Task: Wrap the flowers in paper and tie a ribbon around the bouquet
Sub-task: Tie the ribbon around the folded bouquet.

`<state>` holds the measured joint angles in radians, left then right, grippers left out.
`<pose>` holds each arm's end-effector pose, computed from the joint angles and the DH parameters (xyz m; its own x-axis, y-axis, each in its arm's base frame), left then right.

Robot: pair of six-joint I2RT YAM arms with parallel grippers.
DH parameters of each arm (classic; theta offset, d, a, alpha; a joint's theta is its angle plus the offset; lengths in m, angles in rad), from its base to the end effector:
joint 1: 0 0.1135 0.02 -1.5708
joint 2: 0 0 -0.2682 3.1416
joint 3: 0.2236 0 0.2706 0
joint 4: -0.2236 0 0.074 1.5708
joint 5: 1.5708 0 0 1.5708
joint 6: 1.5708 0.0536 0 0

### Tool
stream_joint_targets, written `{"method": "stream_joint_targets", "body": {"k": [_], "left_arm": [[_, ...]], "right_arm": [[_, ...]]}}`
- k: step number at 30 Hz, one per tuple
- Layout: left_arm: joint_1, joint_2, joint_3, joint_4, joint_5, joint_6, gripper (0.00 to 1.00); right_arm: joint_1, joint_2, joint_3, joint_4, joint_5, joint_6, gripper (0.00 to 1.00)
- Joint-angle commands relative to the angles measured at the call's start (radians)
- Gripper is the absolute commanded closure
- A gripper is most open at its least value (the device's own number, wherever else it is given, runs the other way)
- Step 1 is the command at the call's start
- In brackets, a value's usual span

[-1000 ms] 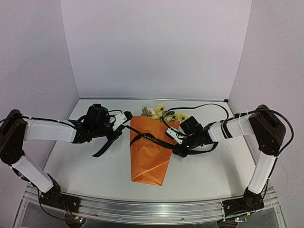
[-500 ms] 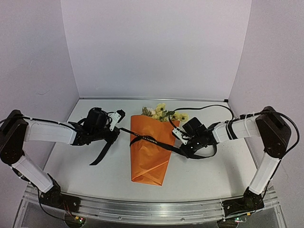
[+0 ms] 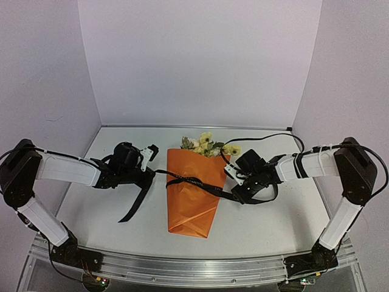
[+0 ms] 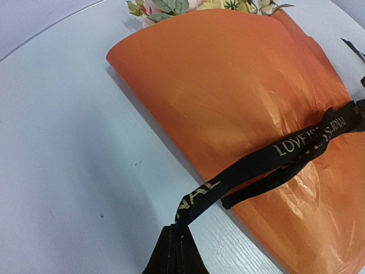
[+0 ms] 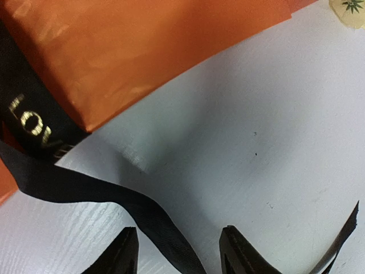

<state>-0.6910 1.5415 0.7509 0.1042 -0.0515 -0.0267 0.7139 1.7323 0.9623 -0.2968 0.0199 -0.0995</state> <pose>0.2630 -0.2140 0.1554 -0.5044 0.3825 -0.7741 0.5925 0.8055 0.0120 0.2697 0.2323 0.1259 -0.5943 -0.6462 -0.4788 -0.7099 0.7012 -0.0653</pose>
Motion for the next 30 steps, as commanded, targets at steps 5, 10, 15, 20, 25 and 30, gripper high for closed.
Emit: {"method": "stream_joint_targets", "body": {"k": [5,10,15,20,25,30], "left_arm": [[-0.003,0.01,0.046,-0.001,0.048,0.044,1.0],[-0.002,0.01,0.05,-0.004,0.048,0.059,1.0],[-0.002,0.012,0.051,-0.001,0.048,0.058,1.0],[-0.002,0.013,0.046,0.009,0.048,0.041,1.0],[-0.003,0.025,0.037,0.022,0.048,-0.019,1.0],[0.007,0.03,0.006,0.035,-0.021,-0.148,1.0]], "right_arm": [[0.037,-0.057,-0.021,0.116,-0.113,-0.148,0.35],[0.081,-0.007,-0.019,0.145,-0.08,-0.23,0.32],[0.094,0.063,0.01,0.203,0.009,-0.236,0.32],[0.098,0.124,0.038,0.26,0.12,-0.224,0.4],[0.098,0.108,0.015,0.289,0.159,-0.176,0.88],[0.097,0.074,-0.016,0.289,0.281,-0.137,1.0]]}}
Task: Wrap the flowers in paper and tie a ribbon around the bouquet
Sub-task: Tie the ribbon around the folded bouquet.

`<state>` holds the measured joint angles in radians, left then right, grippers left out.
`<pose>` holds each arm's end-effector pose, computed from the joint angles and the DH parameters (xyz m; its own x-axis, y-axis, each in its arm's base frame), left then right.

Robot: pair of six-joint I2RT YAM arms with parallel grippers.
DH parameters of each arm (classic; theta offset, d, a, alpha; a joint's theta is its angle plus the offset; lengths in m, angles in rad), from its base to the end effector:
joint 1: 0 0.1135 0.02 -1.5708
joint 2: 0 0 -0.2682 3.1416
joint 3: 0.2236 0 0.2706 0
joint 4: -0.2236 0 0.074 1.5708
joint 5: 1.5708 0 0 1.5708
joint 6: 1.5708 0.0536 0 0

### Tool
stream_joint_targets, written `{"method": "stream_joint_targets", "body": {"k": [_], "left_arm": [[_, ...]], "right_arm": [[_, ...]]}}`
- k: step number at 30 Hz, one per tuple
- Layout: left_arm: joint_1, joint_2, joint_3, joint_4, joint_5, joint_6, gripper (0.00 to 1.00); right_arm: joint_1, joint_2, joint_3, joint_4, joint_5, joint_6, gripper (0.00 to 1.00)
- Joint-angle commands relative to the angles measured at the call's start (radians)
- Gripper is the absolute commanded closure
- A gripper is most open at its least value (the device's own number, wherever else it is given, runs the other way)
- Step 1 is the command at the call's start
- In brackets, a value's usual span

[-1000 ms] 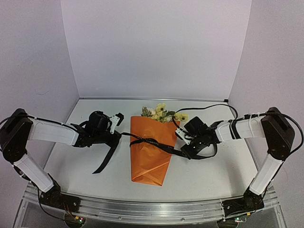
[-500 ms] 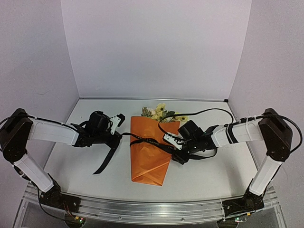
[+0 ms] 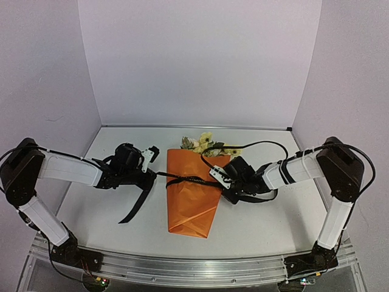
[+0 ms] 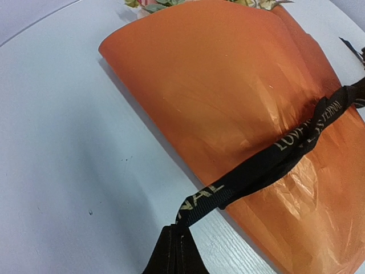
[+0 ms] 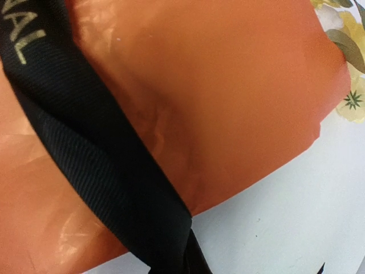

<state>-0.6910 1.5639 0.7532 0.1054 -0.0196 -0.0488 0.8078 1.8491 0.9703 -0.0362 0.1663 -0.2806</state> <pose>0.2631 -0.2163 0.1491 -0.5295 0.3746 -0.7611 0.6006 0.7992 -0.0245 0.2729 0.2726 0.1060 -0.3482 -0.7594 -0.5496 -0.7696 0.5664 -0.2949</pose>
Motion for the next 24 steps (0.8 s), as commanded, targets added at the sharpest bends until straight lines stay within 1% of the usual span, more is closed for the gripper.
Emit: {"method": "stream_joint_targets", "body": {"k": [1,4,8,10,12,14,16,17,19,22,24], "left_arm": [[0.019,0.009,-0.001,0.023,-0.068,-0.169,1.0],[0.089,-0.001,-0.023,-0.034,-0.087,-0.334,1.0],[0.285,-0.048,-0.106,-0.038,0.028,-0.563,1.0],[0.399,-0.065,-0.143,-0.026,0.105,-0.651,1.0],[0.515,-0.066,-0.162,-0.019,0.175,-0.711,1.0],[0.615,-0.062,-0.184,0.002,0.24,-0.768,1.0],[0.687,-0.056,-0.199,0.02,0.285,-0.805,1.0],[0.716,-0.048,-0.181,-0.005,0.29,-0.795,1.0],[0.728,-0.035,-0.129,-0.072,0.282,-0.758,1.0],[0.731,-0.056,-0.111,-0.097,0.247,-0.745,1.0],[0.733,-0.069,-0.099,-0.142,0.208,-0.731,1.0]], "right_arm": [[0.003,-0.051,-0.028,0.026,0.168,0.055,1.0],[-0.004,-0.086,-0.026,-0.059,0.289,0.12,1.0],[-0.057,-0.18,-0.082,-0.176,0.353,0.282,1.0],[-0.13,-0.259,-0.14,-0.244,0.317,0.435,1.0],[-0.224,-0.348,-0.226,-0.268,0.261,0.568,1.0],[-0.307,-0.425,-0.306,-0.275,0.241,0.659,1.0],[-0.377,-0.506,-0.368,-0.281,0.218,0.725,1.0],[-0.411,-0.534,-0.391,-0.29,0.212,0.746,1.0],[-0.453,-0.592,-0.407,-0.32,0.198,0.763,1.0],[-0.487,-0.638,-0.41,-0.362,0.199,0.758,1.0],[-0.51,-0.657,-0.417,-0.373,0.194,0.765,1.0]]}}
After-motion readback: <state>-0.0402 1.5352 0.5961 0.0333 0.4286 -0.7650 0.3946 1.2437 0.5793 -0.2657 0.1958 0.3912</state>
